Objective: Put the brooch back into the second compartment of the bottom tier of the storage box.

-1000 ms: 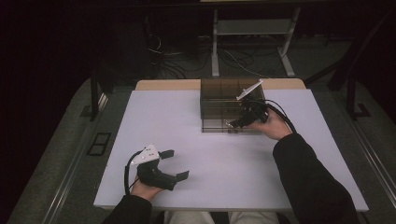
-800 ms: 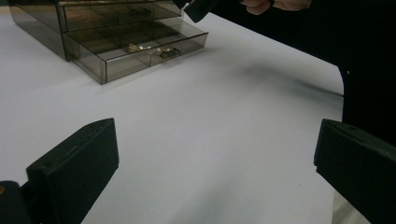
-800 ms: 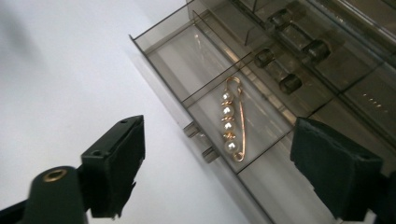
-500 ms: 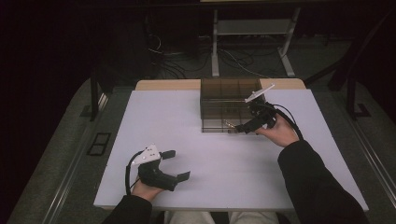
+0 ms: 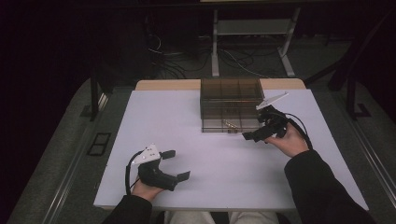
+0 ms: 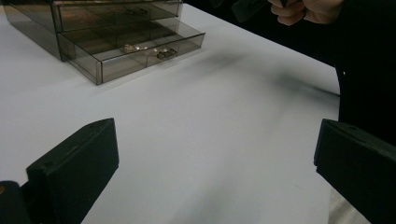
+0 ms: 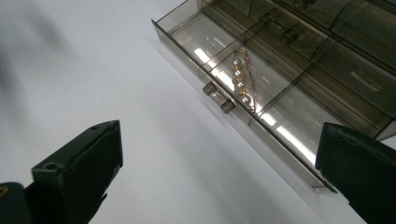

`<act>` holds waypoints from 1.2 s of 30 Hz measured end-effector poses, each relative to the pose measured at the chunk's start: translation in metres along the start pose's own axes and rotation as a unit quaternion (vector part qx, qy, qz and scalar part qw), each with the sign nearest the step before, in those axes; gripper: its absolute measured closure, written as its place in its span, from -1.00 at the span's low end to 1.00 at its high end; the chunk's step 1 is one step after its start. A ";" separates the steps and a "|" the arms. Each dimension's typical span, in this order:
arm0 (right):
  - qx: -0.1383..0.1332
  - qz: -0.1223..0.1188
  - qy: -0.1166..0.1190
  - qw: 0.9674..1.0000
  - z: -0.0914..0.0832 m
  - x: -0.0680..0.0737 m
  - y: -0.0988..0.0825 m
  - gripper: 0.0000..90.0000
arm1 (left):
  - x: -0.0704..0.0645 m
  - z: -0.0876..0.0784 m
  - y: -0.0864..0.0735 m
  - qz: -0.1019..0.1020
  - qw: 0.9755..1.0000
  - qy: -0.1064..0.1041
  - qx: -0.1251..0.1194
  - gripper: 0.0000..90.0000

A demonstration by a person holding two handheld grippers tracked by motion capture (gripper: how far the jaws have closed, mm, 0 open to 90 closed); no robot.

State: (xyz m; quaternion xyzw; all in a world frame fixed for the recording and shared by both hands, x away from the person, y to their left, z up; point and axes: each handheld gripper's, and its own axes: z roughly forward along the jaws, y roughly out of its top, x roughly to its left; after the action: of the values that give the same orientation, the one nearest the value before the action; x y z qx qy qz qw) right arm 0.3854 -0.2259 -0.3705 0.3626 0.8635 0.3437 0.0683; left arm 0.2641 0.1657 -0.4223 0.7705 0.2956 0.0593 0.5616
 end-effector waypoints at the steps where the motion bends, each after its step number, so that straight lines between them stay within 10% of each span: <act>1: -0.002 0.001 -0.001 1.000 -0.002 0.001 -0.001 -0.99 | 0.000 0.000 0.000 0.000 1.000 0.000 0.000 -1.00; 36: -0.041 0.006 0.007 0.999 -0.032 0.030 -0.051 -0.99 | 0.000 0.000 0.000 -0.001 1.000 0.003 0.002 -1.00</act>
State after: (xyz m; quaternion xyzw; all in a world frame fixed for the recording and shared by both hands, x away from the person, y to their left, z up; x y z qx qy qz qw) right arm 0.3223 -0.2483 -0.3748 0.3618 0.8473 0.3817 0.0747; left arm 0.2644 0.1654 -0.4227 0.7709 0.2983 0.0604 0.5595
